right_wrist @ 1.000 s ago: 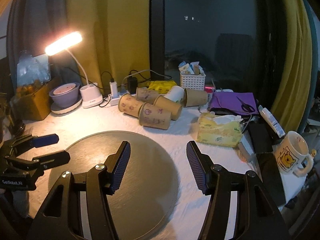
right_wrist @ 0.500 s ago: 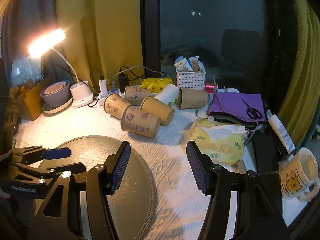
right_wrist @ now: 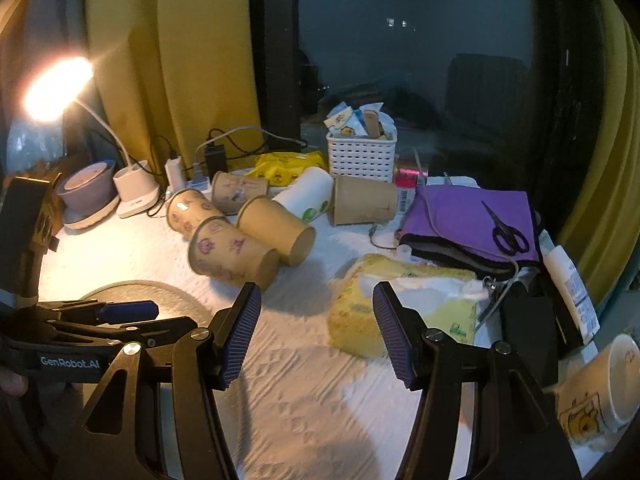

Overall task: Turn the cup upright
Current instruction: 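Move the left tool toward the tan paper cups lying on their sides, then close the left tool on a tan paper cup lying on its side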

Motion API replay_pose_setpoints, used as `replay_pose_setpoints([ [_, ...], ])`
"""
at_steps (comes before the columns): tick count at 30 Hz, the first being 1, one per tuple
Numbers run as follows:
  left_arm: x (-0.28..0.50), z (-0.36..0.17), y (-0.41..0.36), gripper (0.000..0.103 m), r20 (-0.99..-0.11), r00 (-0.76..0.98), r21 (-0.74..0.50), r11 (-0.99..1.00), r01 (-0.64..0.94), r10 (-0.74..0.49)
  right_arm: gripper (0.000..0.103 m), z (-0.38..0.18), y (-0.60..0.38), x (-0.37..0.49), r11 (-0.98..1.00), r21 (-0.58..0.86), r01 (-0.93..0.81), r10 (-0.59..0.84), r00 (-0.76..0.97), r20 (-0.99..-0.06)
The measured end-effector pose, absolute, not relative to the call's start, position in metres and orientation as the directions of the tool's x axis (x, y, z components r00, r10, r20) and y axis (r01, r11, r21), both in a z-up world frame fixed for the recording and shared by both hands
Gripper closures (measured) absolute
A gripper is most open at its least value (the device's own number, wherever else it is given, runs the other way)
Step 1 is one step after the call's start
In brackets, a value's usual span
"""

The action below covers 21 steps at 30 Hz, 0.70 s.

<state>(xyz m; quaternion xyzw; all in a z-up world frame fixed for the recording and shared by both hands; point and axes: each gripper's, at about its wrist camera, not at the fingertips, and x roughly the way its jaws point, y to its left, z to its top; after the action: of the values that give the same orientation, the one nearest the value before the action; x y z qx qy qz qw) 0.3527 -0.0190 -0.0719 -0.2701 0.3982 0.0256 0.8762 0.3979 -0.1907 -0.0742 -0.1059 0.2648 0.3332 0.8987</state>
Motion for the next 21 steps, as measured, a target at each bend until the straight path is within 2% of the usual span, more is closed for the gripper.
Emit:
replay_pose_setpoints([
  [10, 0.401, -0.098, 0.009, 0.025, -0.719, 0.647, -0.595, 0.704, -0.388, -0.252, 0.042, -0.077, -0.182, 0.429, 0.748, -0.006, -0.663, 0.555, 0.630, -0.543],
  [21, 0.417, -0.107, 0.034, 0.025, -0.685, 0.693, -0.674, 0.556, -0.485, -0.226, 0.042, -0.086, -0.178, 0.449, 0.744, 0.013, -0.668, 0.562, 0.615, -0.553],
])
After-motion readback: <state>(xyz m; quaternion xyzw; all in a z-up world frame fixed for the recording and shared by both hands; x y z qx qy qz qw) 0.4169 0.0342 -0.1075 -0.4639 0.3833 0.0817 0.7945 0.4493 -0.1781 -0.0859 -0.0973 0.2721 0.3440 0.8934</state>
